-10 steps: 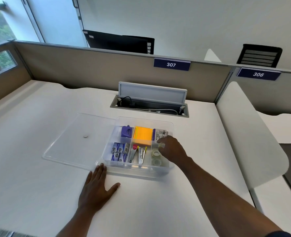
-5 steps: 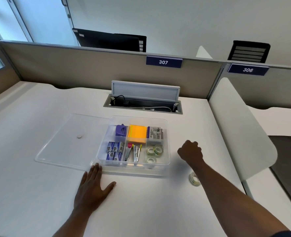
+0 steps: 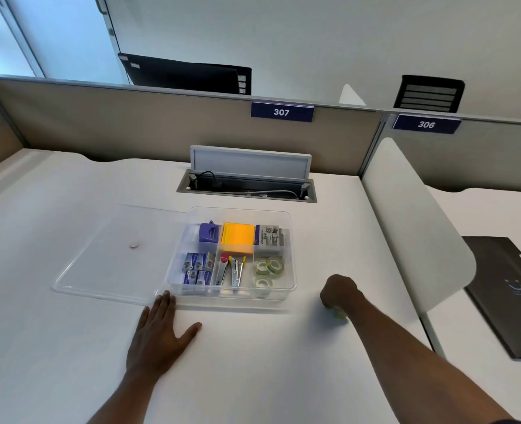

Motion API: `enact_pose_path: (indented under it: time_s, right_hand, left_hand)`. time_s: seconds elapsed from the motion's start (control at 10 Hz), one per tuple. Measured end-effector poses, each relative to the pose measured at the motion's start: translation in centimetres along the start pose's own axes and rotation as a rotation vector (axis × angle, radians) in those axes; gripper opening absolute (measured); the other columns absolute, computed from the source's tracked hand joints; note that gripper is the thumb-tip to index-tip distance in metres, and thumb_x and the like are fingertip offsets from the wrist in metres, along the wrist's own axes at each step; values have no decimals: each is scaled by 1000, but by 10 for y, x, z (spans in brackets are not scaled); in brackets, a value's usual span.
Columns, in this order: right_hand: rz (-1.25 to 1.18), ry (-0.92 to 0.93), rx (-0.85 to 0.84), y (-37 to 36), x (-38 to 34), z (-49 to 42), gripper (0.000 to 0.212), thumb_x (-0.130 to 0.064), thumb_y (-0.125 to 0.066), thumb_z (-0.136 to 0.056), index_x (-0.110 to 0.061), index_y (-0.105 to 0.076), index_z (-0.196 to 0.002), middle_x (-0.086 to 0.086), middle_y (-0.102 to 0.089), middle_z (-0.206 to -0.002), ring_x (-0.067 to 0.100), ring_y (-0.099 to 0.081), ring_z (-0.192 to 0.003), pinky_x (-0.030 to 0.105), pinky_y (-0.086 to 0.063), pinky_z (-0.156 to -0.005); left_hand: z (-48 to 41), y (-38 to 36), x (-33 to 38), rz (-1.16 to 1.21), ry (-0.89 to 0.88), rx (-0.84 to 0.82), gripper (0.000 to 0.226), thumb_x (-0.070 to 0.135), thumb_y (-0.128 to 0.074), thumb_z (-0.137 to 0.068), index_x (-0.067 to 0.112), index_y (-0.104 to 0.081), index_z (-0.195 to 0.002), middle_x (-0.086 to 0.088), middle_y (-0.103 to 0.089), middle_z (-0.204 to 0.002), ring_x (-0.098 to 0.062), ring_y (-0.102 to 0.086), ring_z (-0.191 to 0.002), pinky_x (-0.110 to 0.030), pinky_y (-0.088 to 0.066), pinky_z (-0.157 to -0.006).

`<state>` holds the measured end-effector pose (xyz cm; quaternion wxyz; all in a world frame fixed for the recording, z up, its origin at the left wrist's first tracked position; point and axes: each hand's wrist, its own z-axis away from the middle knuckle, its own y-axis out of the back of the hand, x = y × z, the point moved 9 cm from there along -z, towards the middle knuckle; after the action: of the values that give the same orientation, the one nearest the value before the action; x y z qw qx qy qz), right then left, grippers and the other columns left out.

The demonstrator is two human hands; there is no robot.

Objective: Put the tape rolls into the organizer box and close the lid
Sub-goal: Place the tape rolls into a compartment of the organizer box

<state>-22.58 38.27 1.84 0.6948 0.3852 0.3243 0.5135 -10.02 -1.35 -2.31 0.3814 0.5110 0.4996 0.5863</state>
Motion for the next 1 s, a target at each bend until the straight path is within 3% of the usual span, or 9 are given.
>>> enact_pose_path:
  time_s: [0.1,0.2,0.3,0.4,0.5,0.8,0.9,1.0]
  right_hand:
    - [-187,10,161,26,-11,0,30,-10,-53,-82,-2,-60,-110,18,-62,-118,34,-59,-113,34,-49,-91]
    - [-264,115,296,61,-40,5,23,-5,-51,-77,-1,-58,-98,23,-61,-114,37,-61,-106,32,-49,-87]
    - [-289,298,307,80,-80,12,14,-4,-53,-74,-3,-58,-88,22,-64,-107,37,-63,-98,30,-49,-76]
    - [-259,485,227,76,-119,23,28,-6,-64,-73,-4,-63,-100,17,-66,-111,31,-62,-100,26,-50,-70]
    - [-194,591,182,59,-143,33,24,-3,-63,-72,-6,-64,-96,17,-65,-111,30,-61,-99,25,-44,-69]
    - [-65,669,119,23,-160,37,32,2,-60,-76,1,-63,-108,21,-62,-118,35,-61,-106,31,-52,-87]
    - [-116,644,186,33,-159,34,32,3,-58,-77,2,-62,-108,24,-60,-119,36,-59,-110,36,-52,-93]
    - [-199,576,304,54,-153,30,30,3,-58,-76,2,-64,-105,24,-61,-111,36,-62,-101,35,-55,-85]
  left_hand:
    - [1,2,1,7,-1,5,104,83,-19,-75,10,-18,-148,-4,-18,-158,-13,-12,-146,-35,-10,-119]
    - [1,2,1,8,2,6,104,83,-19,-74,9,-17,-148,-3,-17,-158,-12,-11,-145,-35,-10,-119]
    - [2,1,0,10,1,4,104,83,-20,-75,9,-17,-148,-3,-17,-158,-11,-11,-145,-35,-9,-119]
    - [2,1,1,13,0,7,103,83,-21,-75,10,-17,-148,-3,-17,-158,-11,-11,-145,-34,-8,-119]
    - [1,0,0,10,-1,6,103,83,-21,-75,10,-17,-148,-3,-18,-158,-11,-11,-145,-34,-8,-119]
    - [-1,-1,-2,-18,9,13,101,82,-20,-76,11,-20,-148,-3,-18,-158,-11,-12,-145,-33,-9,-119]
    - [-1,-2,-4,-17,13,9,100,82,-22,-77,11,-21,-148,-3,-19,-157,-12,-14,-145,-34,-10,-119]
    - [0,-4,-6,-15,19,6,100,82,-22,-77,11,-21,-147,-3,-20,-157,-11,-14,-145,-34,-11,-119]
